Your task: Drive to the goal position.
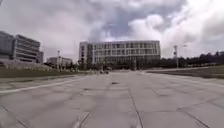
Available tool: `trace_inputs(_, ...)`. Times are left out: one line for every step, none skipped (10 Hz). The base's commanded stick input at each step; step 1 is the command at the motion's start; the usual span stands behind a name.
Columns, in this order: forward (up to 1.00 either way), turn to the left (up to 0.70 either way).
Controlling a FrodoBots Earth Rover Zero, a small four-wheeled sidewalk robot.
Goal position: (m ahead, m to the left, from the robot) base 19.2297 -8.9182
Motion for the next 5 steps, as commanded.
trace_inputs(0.7,0.0)
trace_inputs(0.7,-0.24)
trace_inputs(0.7,-0.35)
trace_inputs(0.7,-0.35)
trace_inputs(0.7,-0.1)
